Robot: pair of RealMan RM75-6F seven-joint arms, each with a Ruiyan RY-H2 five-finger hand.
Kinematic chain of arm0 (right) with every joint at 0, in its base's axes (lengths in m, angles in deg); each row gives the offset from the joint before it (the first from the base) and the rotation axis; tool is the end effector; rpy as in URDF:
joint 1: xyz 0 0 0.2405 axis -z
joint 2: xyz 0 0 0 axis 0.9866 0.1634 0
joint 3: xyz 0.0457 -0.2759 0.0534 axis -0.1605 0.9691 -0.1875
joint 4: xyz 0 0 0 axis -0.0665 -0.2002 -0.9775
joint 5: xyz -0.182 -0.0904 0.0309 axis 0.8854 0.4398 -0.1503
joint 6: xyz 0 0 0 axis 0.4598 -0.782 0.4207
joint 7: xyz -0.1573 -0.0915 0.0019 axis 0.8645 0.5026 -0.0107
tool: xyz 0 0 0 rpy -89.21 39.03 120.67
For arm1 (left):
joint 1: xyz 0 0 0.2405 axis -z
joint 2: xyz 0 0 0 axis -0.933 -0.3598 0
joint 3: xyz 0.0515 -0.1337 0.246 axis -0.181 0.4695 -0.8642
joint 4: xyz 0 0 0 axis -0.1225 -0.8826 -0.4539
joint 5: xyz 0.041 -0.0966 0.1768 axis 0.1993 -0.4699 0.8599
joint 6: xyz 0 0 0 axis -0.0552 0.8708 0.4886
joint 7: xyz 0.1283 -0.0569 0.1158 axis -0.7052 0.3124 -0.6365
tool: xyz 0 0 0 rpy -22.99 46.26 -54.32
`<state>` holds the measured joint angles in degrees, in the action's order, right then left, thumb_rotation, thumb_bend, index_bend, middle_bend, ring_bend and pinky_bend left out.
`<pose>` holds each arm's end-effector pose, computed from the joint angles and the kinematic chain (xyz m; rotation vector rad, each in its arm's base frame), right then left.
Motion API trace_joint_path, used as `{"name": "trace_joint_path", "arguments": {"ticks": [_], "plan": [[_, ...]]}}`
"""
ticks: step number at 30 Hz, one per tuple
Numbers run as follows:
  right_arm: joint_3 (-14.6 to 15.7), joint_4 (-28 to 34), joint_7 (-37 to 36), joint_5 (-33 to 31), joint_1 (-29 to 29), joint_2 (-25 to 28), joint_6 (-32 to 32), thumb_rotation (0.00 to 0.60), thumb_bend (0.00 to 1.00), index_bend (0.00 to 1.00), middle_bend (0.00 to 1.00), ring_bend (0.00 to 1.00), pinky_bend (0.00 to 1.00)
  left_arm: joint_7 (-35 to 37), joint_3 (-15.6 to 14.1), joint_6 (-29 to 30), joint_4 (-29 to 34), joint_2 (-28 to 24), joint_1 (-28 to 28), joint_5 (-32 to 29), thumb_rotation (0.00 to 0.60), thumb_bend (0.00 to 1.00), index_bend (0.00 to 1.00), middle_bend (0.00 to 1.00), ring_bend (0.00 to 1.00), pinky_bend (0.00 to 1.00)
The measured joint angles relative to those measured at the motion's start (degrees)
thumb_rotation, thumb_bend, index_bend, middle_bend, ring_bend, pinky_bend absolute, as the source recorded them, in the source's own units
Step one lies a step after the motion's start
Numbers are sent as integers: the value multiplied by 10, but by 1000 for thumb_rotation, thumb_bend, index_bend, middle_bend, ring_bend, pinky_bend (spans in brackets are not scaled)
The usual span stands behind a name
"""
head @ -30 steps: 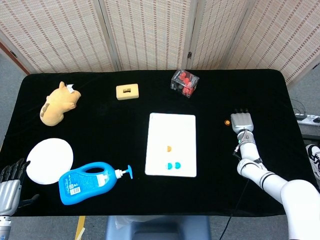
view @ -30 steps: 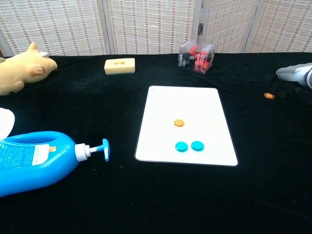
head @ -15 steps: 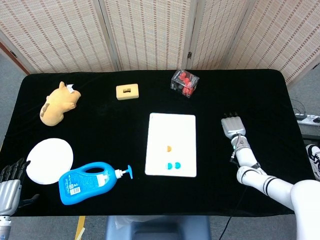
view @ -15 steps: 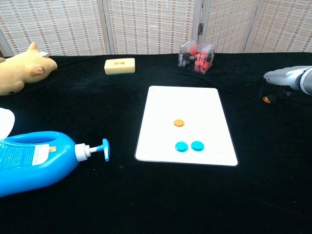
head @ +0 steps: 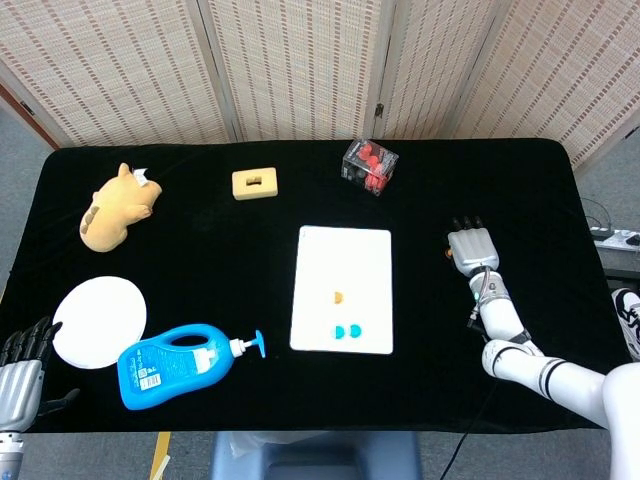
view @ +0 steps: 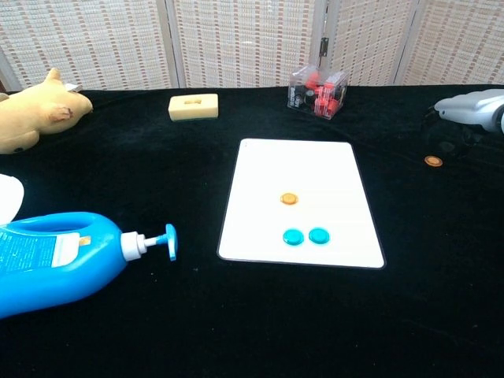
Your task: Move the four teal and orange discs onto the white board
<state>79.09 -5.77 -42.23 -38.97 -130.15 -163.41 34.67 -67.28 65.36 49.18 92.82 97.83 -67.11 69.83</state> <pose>-0.2778 -0.4724 0.0351 1.6663 -0.9176 0.3601 -0.3656 0.1931 0.1481 -1.3473 -0.9768 -0.7062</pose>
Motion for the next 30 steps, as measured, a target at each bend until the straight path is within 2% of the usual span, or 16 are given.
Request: {"name": "trace_joint_path", "arguments": {"ticks": [4, 19, 30], "plan": [[-5, -37, 6, -21, -3, -27, -2, 600, 427, 334, 104, 42, 0, -1, 0, 0, 1, -1, 0, 0, 600, 164, 108, 36, 71, 0], [-25, -142, 1, -45, -8, -87, -38, 600, 426, 359, 111, 47, 0, -5, 0, 0, 5, -3, 0, -2, 600, 164, 108, 36, 70, 0], [-33, -164, -1, -42, -1, -101, -48, 600, 425, 408, 129, 51, 0, -3, 0, -2, 2, -1, 0, -2, 600, 164, 108, 36, 70, 0]]}}
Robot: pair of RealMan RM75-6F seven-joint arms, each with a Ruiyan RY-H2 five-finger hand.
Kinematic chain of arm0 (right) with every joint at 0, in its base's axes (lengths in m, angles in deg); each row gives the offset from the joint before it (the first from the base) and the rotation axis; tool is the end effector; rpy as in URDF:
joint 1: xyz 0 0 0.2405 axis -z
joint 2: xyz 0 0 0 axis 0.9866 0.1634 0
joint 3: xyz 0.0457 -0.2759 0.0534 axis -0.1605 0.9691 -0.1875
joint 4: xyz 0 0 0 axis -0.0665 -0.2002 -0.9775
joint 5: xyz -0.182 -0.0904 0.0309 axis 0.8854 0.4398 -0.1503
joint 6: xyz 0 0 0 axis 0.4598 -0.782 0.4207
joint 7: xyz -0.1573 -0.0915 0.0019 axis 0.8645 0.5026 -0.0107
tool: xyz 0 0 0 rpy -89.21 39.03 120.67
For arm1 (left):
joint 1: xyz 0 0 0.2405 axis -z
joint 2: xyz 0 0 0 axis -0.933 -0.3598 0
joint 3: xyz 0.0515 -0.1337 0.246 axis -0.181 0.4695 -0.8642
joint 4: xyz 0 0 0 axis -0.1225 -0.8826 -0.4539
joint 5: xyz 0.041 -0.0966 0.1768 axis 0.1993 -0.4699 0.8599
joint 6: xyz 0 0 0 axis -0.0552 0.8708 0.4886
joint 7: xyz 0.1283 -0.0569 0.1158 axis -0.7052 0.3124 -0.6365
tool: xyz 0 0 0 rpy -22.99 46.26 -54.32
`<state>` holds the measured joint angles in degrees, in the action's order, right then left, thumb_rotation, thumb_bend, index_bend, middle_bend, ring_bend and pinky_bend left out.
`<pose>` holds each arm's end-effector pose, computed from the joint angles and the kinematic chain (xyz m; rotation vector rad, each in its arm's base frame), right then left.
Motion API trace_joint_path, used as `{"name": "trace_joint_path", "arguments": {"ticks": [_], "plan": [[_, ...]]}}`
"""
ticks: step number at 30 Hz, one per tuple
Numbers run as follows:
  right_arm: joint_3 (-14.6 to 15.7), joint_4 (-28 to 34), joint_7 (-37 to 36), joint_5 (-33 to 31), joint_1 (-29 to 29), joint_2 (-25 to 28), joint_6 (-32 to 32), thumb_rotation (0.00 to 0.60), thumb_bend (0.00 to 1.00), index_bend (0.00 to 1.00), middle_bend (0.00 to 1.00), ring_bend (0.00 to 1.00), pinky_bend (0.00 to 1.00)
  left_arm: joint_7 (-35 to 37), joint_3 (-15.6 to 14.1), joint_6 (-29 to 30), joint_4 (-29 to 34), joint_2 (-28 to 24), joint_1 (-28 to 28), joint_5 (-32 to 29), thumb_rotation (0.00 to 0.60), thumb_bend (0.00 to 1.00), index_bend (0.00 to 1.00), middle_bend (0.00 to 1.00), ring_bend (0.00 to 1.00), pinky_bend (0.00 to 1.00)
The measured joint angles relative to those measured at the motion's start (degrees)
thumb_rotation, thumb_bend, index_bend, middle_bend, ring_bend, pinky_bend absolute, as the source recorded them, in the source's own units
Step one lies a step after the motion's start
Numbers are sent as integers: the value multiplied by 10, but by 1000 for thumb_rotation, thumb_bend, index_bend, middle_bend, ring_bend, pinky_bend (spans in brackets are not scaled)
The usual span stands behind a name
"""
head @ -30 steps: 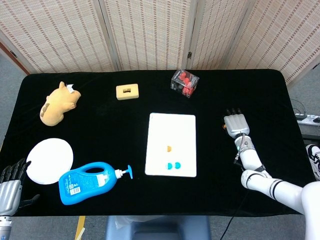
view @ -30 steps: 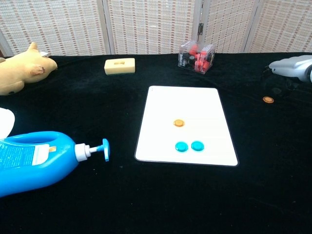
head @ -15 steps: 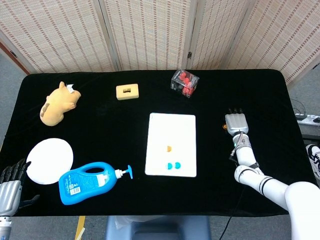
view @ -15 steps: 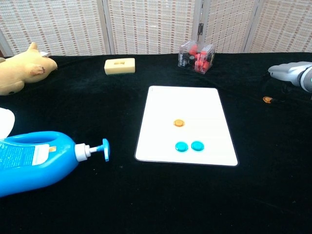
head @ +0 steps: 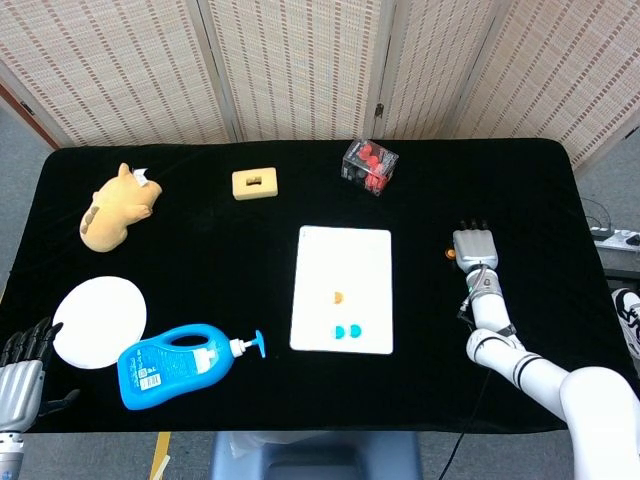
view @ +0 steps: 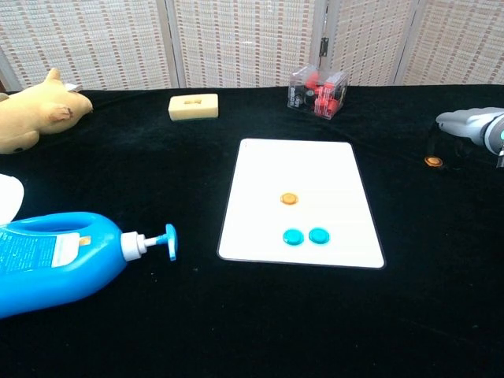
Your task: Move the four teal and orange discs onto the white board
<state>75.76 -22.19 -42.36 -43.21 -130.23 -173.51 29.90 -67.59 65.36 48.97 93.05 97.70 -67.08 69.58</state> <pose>-0.3024 -0.4896 0.0070 1.5510 -1.0068 0.3361 -0.3659 0.1931 0.1482 -1.3479 -0.9785 -0.6994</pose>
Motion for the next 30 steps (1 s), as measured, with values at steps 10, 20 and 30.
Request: {"name": "trace_joint_path", "arguments": {"ticks": [10, 20, 30], "plan": [[-9, -11, 4, 5, 0, -8, -2, 600, 425, 428, 139, 54, 0, 2, 0, -2, -2, 0, 0, -2, 600, 163, 108, 35, 70, 0], [-14, -12, 7, 13, 1, -10, -3, 600, 426, 451, 146, 57, 0, 4, 0, -3, -5, 1, 0, -3, 600, 164, 109, 36, 70, 0], [-18, 8, 0, 29, 5, -1, 2, 600, 425, 466, 155, 61, 0, 6, 0, -2, -7, 1, 0, -2, 600, 164, 108, 36, 70, 0]]}}
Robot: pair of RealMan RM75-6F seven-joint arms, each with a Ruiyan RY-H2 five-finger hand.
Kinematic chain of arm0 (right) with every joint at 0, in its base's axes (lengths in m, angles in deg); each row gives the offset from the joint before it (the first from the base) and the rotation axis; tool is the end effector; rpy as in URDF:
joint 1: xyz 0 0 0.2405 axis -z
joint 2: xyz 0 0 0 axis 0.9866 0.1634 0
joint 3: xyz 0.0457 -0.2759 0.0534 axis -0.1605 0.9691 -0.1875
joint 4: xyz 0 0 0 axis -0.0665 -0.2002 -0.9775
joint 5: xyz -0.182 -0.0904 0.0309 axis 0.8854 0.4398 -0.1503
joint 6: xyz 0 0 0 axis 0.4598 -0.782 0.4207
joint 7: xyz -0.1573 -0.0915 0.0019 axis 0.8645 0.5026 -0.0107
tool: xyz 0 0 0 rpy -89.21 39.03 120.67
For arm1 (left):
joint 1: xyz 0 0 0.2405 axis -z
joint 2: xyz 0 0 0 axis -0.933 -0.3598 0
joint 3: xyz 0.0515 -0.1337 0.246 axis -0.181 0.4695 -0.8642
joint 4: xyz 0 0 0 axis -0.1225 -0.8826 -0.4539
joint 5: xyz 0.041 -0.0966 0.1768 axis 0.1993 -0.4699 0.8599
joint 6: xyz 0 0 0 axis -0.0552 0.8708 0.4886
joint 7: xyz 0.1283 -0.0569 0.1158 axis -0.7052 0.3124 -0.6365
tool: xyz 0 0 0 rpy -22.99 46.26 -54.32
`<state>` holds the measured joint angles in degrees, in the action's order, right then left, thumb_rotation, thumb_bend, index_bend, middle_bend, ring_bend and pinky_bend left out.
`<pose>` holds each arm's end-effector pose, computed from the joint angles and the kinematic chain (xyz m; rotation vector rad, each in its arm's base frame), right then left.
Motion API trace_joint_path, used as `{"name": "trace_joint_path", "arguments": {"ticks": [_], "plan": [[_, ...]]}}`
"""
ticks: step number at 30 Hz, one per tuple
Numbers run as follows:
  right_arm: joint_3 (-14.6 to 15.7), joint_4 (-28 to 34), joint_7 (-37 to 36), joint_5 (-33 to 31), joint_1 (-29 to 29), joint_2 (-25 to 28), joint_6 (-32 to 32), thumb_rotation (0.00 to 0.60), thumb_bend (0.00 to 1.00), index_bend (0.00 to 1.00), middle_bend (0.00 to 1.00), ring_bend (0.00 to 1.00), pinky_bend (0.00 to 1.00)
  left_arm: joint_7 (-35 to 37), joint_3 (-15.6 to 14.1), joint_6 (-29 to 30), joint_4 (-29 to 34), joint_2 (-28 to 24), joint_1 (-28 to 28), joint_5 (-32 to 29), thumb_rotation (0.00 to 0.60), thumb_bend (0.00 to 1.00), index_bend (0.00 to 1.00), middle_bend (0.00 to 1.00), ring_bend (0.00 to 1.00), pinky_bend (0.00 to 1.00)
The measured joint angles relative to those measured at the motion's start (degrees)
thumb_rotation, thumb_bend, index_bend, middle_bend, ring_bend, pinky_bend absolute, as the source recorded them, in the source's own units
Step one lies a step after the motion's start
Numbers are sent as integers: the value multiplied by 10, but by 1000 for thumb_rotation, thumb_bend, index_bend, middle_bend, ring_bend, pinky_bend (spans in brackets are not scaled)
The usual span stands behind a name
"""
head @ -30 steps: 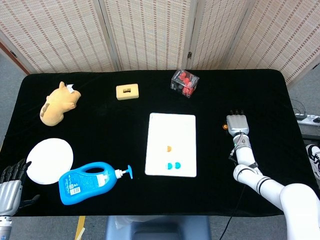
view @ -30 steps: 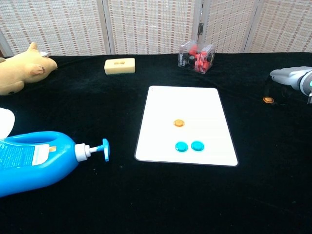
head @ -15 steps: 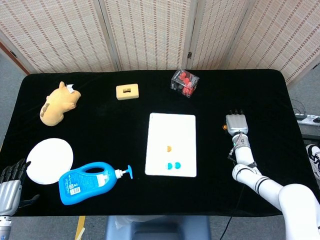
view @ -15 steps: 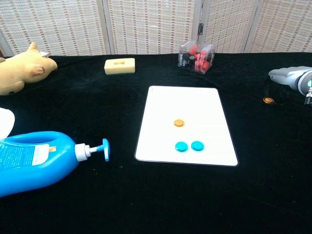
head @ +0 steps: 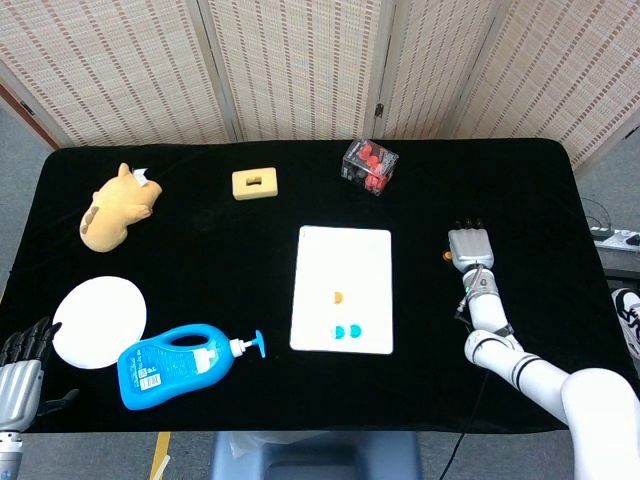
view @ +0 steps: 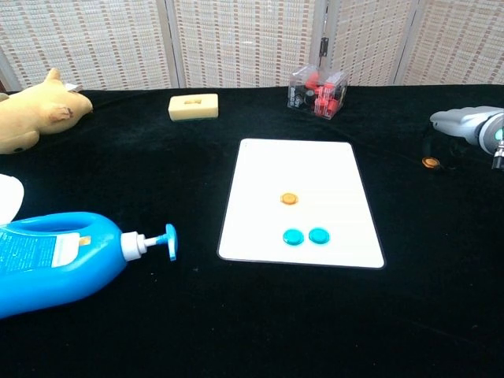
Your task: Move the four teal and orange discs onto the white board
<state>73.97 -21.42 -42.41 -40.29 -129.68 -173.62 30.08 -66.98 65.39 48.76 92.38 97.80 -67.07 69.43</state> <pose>-0.2944 -0.4903 0.0047 1.5701 -0.9893 0.3624 -0.3687 0.1932 0.1484 -1.3451 -0.9818 -0.6973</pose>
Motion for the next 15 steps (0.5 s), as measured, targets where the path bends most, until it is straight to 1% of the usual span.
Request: {"name": "trace_joint_path", "arguments": {"ticks": [6, 9, 15], "plan": [[-3, 42, -13, 20, 4, 20, 7, 600, 426, 466, 155, 60, 0, 0, 0, 1, 0, -1, -1, -1, 600, 164, 108, 35, 70, 0], [-4, 84, -21, 39, 6, 37, 14, 600, 426, 466, 155, 61, 0, -1, 0, 2, 2, -2, -1, 0, 600, 164, 108, 36, 70, 0], [-3, 199, -33, 87, 8, 74, 32, 600, 426, 466, 155, 61, 0, 0, 0, 5, 4, -2, -2, 3, 600, 164, 108, 36, 70, 0]]}}
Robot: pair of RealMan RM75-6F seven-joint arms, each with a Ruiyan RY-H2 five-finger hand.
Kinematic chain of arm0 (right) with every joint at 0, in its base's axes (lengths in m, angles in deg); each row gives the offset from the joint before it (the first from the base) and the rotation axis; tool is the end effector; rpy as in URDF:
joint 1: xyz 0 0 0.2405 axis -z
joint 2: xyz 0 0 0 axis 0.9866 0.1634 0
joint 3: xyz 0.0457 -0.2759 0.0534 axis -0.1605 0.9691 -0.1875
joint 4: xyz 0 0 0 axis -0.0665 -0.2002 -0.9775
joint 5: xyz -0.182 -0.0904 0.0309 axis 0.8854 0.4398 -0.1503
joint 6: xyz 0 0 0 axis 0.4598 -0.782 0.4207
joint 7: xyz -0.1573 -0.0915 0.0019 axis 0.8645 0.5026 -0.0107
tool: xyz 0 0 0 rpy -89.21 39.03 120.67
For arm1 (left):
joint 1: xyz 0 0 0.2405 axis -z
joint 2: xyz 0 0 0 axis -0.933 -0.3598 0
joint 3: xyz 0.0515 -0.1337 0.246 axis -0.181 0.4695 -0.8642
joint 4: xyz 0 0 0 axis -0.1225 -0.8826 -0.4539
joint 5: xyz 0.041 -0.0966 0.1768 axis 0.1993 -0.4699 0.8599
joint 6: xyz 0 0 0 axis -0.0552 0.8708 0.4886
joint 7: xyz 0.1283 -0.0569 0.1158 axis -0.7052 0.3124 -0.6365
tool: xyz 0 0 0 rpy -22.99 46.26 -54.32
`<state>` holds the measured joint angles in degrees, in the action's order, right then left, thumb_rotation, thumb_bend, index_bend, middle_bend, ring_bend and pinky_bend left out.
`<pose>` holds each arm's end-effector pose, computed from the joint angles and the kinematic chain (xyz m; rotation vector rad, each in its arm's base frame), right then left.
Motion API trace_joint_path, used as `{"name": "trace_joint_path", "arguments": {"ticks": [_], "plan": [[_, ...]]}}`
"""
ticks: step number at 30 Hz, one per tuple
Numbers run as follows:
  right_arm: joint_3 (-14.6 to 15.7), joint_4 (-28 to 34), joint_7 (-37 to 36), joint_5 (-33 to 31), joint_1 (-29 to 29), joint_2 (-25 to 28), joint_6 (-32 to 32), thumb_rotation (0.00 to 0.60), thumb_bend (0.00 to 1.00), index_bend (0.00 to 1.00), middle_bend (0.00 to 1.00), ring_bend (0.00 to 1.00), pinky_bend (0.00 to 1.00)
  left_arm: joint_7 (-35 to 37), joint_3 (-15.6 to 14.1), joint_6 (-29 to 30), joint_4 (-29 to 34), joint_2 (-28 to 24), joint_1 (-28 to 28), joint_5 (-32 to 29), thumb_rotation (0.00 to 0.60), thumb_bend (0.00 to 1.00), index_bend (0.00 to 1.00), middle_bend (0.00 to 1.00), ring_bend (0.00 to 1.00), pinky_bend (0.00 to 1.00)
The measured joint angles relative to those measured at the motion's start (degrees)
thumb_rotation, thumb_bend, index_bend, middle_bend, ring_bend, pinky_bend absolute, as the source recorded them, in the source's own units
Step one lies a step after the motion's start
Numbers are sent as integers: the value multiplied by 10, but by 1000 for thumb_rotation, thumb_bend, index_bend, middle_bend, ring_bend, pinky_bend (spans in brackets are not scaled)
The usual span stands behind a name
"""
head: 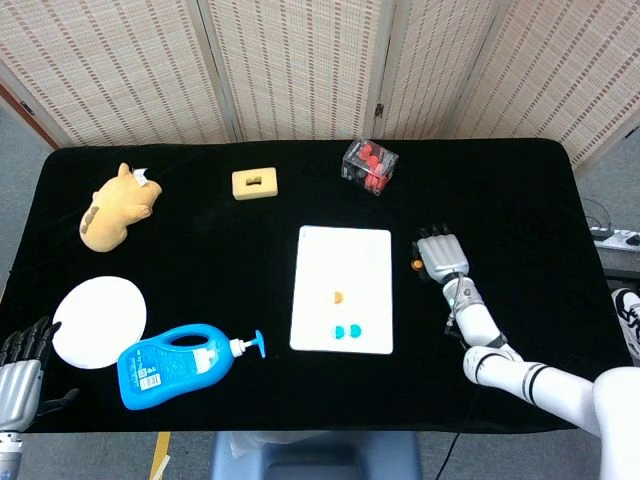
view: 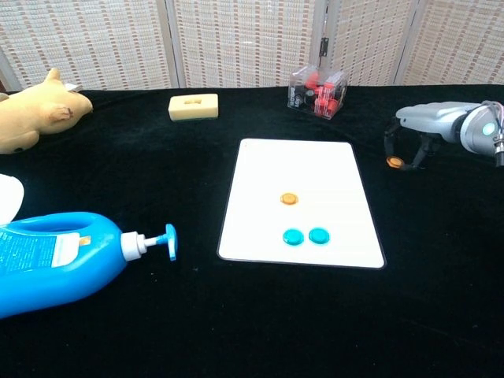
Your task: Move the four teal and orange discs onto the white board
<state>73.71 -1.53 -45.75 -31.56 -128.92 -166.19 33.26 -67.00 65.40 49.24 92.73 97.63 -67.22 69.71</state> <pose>-0.2318 -0.4613 -0.0035 1.7640 -0.9851 0.5260 -0.3669 0.1926 0.1500 -1.3424 -0.9771 -0.7046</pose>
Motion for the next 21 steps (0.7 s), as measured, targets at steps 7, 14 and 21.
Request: {"name": "trace_joint_path", "arguments": {"ticks": [7, 14, 21], "plan": [[6, 94, 7, 44, -21, 14, 17, 600, 425, 466, 155, 59, 0, 5, -1, 4, -1, -1, -4, 0, 600, 164, 108, 35, 70, 0], [15, 109, 44, 33, -56, -11, 22, 600, 426, 466, 155, 57, 0, 11, -3, 7, -6, 0, -9, -1, 600, 164, 108, 35, 69, 0], [30, 109, 69, 19, -73, -30, 30, 600, 425, 466, 154, 56, 0, 16, -5, 7, -11, 1, -12, -3, 600, 164, 107, 35, 69, 0]]}}
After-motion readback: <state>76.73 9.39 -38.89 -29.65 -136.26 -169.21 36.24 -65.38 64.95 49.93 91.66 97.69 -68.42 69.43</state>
